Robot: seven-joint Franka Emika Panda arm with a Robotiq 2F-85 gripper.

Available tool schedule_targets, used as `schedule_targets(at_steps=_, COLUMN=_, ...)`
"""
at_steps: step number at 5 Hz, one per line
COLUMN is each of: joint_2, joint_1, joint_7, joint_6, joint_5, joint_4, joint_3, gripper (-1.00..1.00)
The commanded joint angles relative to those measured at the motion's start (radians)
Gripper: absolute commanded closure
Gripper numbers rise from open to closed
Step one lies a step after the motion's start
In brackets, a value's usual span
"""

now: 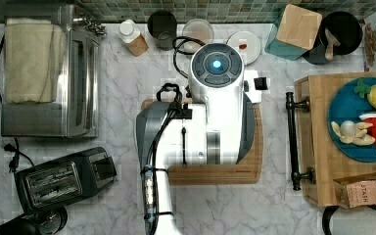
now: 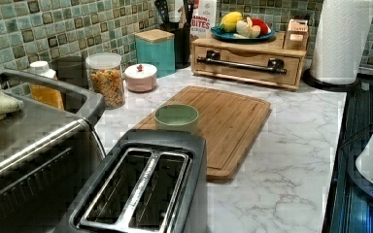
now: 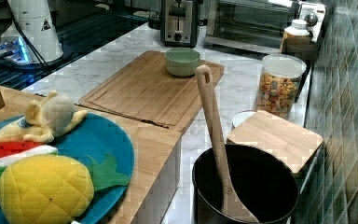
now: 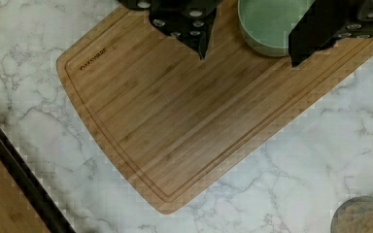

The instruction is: Open the drawer.

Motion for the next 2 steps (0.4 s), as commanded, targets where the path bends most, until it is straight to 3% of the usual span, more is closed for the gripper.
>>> schedule_targets(at_steps=1, joint_2=0.000, joint_1=0.001, joint_7=0.000, joint_6=0.014, joint_5=-0.004, joint_4=-0.001, joint_3=-0.001, gripper=-1.00)
schedule_targets(at_steps=2, joint_2=0.005, joint_1=-0.001, joint_7=-0.093, joint_6=0.026, joint_5=0.008, joint_4=-0.009, joint_3=-0.004, gripper=-1.00)
